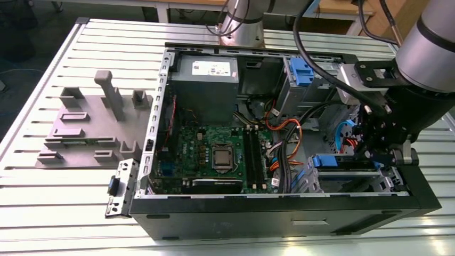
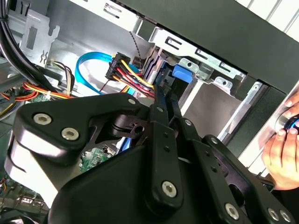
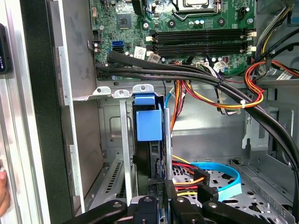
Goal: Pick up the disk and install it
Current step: 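Insert the first disk wire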
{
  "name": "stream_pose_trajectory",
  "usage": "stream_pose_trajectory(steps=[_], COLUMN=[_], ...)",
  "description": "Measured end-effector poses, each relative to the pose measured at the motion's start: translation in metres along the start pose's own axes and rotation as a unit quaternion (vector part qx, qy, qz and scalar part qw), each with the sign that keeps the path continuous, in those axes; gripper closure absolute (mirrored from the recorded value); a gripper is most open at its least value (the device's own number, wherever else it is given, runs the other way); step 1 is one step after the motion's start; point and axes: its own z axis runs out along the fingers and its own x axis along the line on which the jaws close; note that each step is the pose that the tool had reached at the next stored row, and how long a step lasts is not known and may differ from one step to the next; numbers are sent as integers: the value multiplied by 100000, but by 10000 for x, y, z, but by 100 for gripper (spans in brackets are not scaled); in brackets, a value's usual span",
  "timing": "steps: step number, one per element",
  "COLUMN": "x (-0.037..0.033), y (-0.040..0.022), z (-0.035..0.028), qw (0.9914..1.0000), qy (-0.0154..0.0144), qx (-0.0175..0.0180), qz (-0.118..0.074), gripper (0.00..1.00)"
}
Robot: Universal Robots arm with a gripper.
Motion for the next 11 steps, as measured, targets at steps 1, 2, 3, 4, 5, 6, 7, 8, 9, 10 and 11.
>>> stream_pose_trajectory(steps=[1, 2, 3, 4, 5, 6, 7, 8, 9, 10, 11], x=[0, 0, 0, 0, 0, 0, 0, 0, 0, -1, 0], y=[0, 0, 0, 0, 0, -1, -2, -3, -3, -3, -4], z=[0, 0, 1, 0, -3, -8, -13, -25, -26, -26, -27], qw=[100000, 100000, 100000, 100000, 100000, 100000, 100000, 100000, 100000, 100000, 100000], qy=[-3, -3, -9, -22, -37, -40, -33, -23, -51, -66, -68], qx=[0, -1, 1, -2, -3, -5, -2, -2, -2, -2, -3], qz=[1, 3, 3, 5, 6, 5, 5, 4, 9, 11, 12], gripper=[83, 83, 83, 83, 83, 83, 83, 83, 83, 83, 83])
